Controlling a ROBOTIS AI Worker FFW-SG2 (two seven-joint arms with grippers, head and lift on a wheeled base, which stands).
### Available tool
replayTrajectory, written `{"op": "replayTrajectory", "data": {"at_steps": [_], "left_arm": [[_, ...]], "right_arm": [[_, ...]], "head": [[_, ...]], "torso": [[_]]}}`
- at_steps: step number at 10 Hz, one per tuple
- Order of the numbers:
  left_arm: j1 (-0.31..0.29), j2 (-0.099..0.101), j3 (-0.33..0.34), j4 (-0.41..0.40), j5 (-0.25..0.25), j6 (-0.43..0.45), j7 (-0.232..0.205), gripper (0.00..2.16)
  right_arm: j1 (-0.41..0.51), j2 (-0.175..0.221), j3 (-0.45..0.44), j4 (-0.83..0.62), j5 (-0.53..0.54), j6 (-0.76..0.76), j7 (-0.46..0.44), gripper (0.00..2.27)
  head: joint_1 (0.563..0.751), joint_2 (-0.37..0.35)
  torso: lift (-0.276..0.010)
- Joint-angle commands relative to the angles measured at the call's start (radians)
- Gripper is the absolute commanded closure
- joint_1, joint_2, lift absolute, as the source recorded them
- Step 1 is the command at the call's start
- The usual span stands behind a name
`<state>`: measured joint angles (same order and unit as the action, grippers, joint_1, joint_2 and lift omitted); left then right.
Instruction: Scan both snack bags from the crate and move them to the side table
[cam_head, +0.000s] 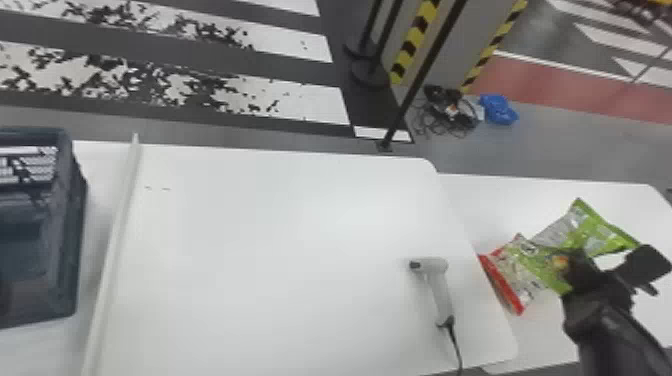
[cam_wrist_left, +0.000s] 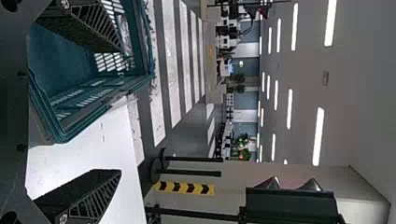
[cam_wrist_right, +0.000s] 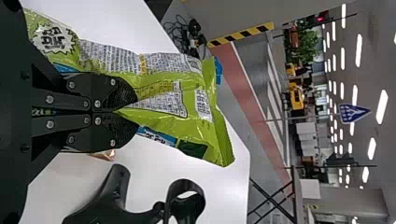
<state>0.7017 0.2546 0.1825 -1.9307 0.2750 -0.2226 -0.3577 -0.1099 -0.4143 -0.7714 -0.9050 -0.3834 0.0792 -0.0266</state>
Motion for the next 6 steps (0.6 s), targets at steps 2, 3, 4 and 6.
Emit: {"op": "replayTrajectory", "data": {"at_steps": [2,3,4,6], "left_arm": [[0.008,-0.001,0.000,0.001,0.004,-0.023,-0.001,0.07],[0.012,0.000,0.000,0.004,0.010,-0.051,-0.004,0.07],[0.012,0.003,0.002,0.015,0.016,-0.069,-0.007,0.07],[0.012,0.009,0.002,0.044,0.029,-0.116,-0.013,0.07]], "right_arm": [[-0.048,-0.023,0.075,0.092,-0.018,-0.111,-0.032,2.17],[-0.077,-0.043,0.078,0.152,-0.014,-0.111,-0.041,2.18],[-0.103,-0.057,0.098,0.198,-0.008,-0.117,-0.041,2.18],[-0.126,-0.072,0.109,0.233,-0.011,-0.092,-0.032,1.84]], "head": [[0.695,-0.350],[0.695,-0.350],[0.695,-0.350],[0.695,-0.350]], "torso": [[-0.029],[-0.029],[-0.029],[-0.029]]}}
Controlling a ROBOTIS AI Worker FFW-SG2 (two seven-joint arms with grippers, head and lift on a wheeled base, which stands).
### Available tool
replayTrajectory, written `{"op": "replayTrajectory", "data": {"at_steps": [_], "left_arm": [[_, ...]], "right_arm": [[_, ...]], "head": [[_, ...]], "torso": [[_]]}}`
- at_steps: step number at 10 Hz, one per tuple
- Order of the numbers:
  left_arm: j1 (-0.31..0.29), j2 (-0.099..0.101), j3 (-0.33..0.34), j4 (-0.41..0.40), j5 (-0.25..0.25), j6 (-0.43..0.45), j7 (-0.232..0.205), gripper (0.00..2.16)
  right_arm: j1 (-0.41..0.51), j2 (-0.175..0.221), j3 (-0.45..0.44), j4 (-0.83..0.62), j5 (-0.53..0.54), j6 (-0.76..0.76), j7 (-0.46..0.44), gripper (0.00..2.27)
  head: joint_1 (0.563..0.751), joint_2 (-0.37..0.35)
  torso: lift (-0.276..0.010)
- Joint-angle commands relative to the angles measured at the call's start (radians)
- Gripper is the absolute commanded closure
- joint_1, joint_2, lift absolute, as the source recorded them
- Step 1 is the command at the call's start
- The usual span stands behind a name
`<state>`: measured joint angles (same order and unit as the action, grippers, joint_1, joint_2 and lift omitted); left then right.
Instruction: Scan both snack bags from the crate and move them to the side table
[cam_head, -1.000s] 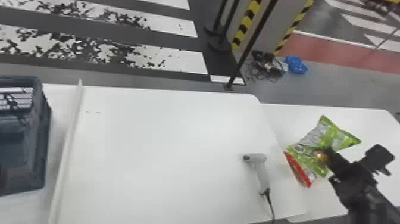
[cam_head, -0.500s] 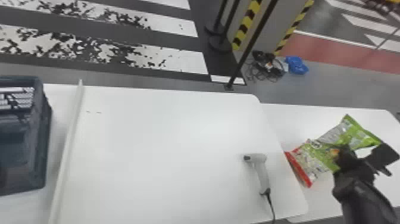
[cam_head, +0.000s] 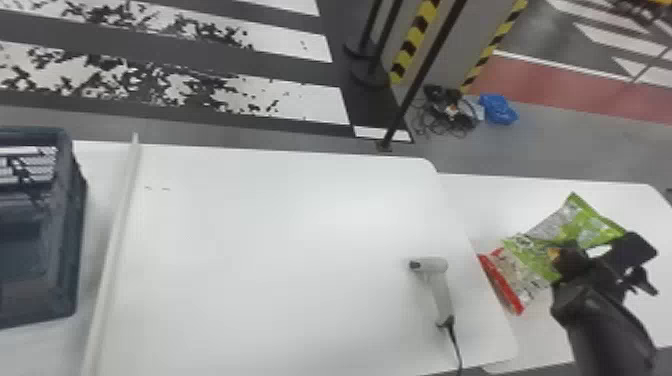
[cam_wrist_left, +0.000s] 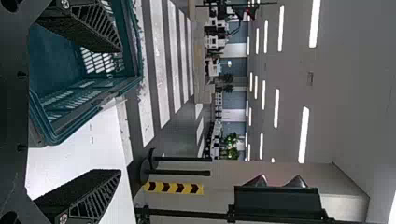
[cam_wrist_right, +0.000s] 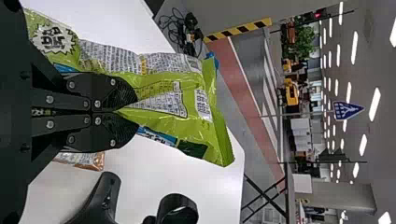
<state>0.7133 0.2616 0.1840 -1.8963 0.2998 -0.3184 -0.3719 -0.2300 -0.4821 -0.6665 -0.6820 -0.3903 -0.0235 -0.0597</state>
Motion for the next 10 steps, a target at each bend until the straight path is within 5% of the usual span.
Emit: {"op": "replayTrajectory", "data": {"at_steps": [1,2,6,10], "left_arm": [[-0.005,0.004,0.000,0.019,0.009,-0.026,-0.001,0.07],[-0.008,0.004,0.000,0.023,0.012,-0.026,-0.001,0.07],[-0.015,0.002,0.000,0.023,0.012,-0.026,-0.001,0.07],[-0.015,-0.012,-0.014,-0.012,0.009,-0.014,0.010,0.07]], "right_arm": [[-0.011,-0.004,0.004,0.010,-0.005,0.044,0.001,0.98],[-0.011,-0.004,0.008,0.010,-0.010,0.087,0.003,0.01],[0.058,0.010,0.011,-0.054,-0.078,0.124,-0.009,0.02],[0.342,0.198,0.074,-0.584,-0.166,0.293,-0.009,0.04]], "head": [[0.695,-0.350],[0.695,-0.350],[0.695,-0.350],[0.695,-0.350]], "torso": [[-0.029],[-0.029],[-0.029],[-0.029]]}}
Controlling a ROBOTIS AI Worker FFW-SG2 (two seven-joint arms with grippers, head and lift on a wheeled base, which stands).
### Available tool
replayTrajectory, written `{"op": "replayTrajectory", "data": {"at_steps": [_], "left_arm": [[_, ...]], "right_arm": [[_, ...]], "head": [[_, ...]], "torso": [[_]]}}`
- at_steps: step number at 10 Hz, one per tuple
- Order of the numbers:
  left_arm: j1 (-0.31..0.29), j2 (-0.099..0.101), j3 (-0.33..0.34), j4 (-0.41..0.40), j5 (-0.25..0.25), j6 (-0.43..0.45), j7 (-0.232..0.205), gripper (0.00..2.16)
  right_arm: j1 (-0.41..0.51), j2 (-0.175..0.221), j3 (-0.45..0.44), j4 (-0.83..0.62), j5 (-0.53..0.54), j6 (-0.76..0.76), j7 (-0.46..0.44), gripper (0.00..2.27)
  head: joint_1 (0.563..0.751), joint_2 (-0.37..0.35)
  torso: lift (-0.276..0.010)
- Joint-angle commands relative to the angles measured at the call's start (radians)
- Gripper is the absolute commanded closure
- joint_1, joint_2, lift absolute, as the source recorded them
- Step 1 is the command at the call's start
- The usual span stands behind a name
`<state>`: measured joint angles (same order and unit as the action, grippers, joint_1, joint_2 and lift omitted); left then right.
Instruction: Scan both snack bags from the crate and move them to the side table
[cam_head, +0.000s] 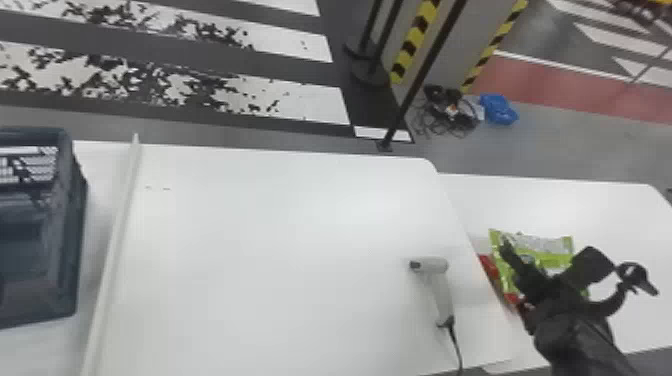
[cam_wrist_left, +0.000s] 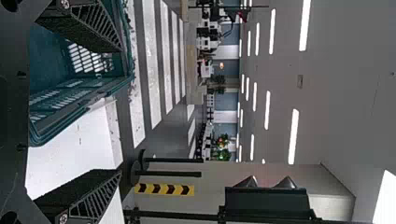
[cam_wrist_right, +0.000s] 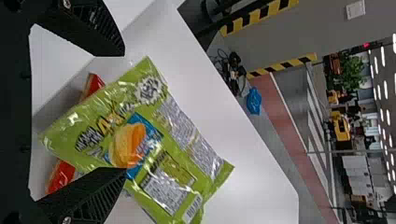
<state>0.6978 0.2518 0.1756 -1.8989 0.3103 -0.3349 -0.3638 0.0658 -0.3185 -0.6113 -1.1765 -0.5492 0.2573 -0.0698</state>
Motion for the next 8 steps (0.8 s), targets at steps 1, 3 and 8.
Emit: {"op": "replayTrajectory", "data": {"at_steps": [1,3,8], "left_arm": [[0.000,-0.009,-0.010,-0.029,-0.003,0.031,0.008,0.07],[0.005,-0.029,-0.033,-0.091,-0.014,0.110,0.037,0.07],[0.046,-0.063,-0.114,-0.284,-0.037,0.347,0.135,0.07]], "right_arm": [[0.108,0.084,0.070,-0.223,-0.006,0.006,0.007,0.04],[0.233,0.154,0.183,-0.474,0.048,-0.003,0.013,0.04],[0.529,0.230,0.423,-0.963,0.219,0.027,0.015,0.04]], "head": [[0.695,-0.350],[0.695,-0.350],[0.695,-0.202]], "torso": [[-0.029],[-0.029],[-0.029]]}}
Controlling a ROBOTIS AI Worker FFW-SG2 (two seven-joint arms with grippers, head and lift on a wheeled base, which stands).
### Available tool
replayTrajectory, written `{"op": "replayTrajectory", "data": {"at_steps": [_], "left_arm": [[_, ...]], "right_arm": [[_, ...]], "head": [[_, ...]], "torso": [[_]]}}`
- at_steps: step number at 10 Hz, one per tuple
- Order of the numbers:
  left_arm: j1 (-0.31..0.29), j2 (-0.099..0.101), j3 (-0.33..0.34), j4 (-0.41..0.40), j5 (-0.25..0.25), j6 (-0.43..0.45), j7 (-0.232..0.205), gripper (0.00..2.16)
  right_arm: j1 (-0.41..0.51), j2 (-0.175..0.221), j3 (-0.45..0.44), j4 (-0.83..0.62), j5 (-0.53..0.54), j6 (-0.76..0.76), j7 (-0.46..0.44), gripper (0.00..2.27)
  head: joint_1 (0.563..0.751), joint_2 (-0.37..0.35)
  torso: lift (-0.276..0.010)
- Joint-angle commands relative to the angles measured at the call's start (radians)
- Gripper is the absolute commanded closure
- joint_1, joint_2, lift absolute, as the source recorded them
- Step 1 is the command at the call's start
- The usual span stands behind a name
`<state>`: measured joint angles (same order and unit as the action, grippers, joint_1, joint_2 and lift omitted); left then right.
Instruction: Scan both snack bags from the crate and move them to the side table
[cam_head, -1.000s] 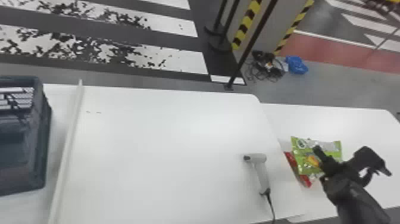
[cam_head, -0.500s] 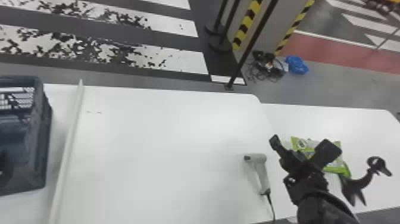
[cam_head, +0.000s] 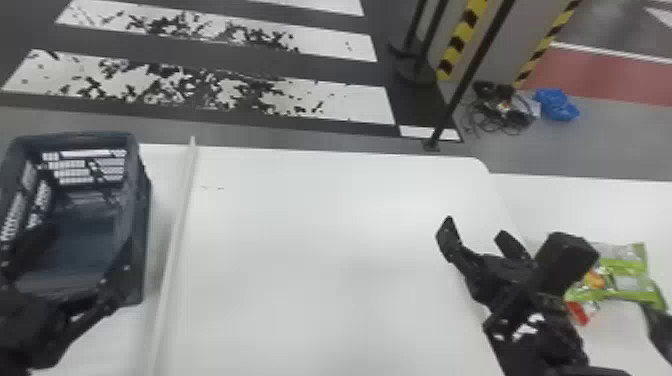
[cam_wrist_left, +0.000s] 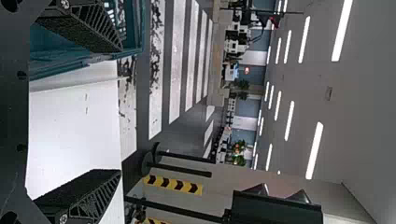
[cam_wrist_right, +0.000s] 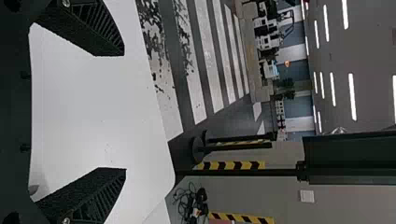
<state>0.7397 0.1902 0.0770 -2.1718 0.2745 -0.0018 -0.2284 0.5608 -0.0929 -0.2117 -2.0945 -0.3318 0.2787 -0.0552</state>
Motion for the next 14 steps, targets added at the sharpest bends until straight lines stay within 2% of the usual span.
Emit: {"op": "replayTrajectory", "data": {"at_steps": [1,3,5,7,8,10,11,12,14], "left_arm": [[0.009,-0.005,-0.032,-0.016,-0.001,0.013,0.004,0.07],[0.027,-0.005,-0.066,-0.019,-0.001,0.020,0.041,0.07],[0.067,0.006,-0.108,-0.034,-0.024,0.020,0.070,0.07],[0.109,0.017,-0.123,-0.063,-0.024,0.026,0.077,0.07],[0.130,0.029,-0.125,-0.071,-0.024,0.026,0.077,0.07],[0.165,0.041,-0.126,-0.083,-0.024,0.013,0.077,0.07],[0.188,0.049,-0.117,-0.097,-0.024,-0.020,0.077,0.07],[0.211,0.058,-0.108,-0.094,-0.024,-0.125,0.069,0.07],[0.234,0.064,-0.089,-0.095,-0.017,-0.146,0.073,0.07]], "right_arm": [[0.085,0.019,0.063,-0.107,0.025,0.006,0.000,0.07],[0.179,0.033,0.149,-0.205,0.100,0.003,0.001,0.08],[0.264,0.036,0.173,-0.272,0.082,0.034,0.060,0.09],[0.352,0.028,0.199,-0.297,0.096,0.027,0.063,0.13],[0.390,0.027,0.216,-0.295,0.115,-0.019,0.063,0.13],[0.447,0.027,0.213,-0.294,0.117,-0.141,0.061,0.13],[0.465,0.027,0.210,-0.289,0.119,-0.227,0.057,0.13],[0.484,0.027,0.209,-0.274,0.119,-0.341,0.051,0.13],[0.514,0.027,0.215,-0.254,0.112,-0.460,0.049,0.13]], "head": [[0.695,-0.180],[0.695,-0.130],[0.695,-0.088],[0.695,-0.075],[0.695,-0.076],[0.695,-0.074],[0.695,-0.082],[0.695,-0.087],[0.695,-0.102]], "torso": [[-0.029],[-0.029],[-0.029],[-0.029],[-0.029],[-0.029],[-0.029],[-0.029],[-0.029]]}}
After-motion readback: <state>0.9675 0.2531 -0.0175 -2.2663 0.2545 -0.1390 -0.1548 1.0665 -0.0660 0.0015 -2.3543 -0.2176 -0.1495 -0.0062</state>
